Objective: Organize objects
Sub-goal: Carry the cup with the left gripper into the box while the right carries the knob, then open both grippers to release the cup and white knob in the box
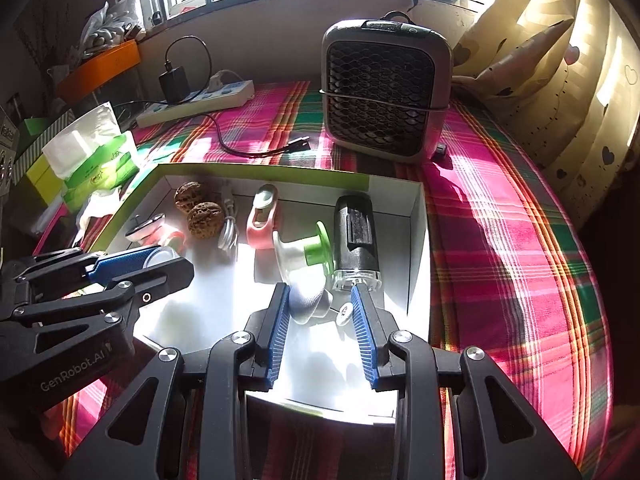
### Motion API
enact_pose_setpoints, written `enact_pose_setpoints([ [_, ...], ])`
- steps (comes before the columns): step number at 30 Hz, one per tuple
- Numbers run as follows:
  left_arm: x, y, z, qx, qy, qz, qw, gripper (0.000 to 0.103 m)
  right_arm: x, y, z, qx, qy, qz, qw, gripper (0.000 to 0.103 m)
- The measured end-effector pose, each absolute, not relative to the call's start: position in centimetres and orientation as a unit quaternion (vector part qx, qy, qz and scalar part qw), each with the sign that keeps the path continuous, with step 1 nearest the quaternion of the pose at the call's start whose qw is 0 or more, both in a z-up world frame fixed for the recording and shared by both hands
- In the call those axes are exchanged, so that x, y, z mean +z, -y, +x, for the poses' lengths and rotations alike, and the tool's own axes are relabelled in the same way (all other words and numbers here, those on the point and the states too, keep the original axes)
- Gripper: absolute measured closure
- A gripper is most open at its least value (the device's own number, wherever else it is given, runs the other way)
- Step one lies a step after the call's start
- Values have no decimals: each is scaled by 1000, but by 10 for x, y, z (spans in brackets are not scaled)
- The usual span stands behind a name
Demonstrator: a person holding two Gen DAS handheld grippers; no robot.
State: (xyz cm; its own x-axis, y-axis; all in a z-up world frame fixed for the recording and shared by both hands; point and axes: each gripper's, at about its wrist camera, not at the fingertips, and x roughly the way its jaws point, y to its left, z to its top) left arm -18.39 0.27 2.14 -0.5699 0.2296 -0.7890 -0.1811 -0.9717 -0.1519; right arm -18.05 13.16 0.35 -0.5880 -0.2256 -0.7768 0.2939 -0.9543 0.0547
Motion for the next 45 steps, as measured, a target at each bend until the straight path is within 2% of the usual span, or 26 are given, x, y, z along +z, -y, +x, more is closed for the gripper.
enact_pose_setpoints([
  [31, 10, -8, -188, 883, 7, -458, 101, 77, -7, -124, -184, -889, -61, 434, 130, 70],
  [33, 10, -8, -188, 883, 8, -458, 101, 76, -7, -124, -184, -890, -60, 433, 132, 66],
  [36, 10, -8, -188, 883, 6, -458, 98, 69, -7, -124, -182, -891, -62, 430, 130, 60],
  [45, 13, -7, -182, 887, 11, -454, 87, 67, -3, -128, -177, -895, -43, 425, 128, 56],
])
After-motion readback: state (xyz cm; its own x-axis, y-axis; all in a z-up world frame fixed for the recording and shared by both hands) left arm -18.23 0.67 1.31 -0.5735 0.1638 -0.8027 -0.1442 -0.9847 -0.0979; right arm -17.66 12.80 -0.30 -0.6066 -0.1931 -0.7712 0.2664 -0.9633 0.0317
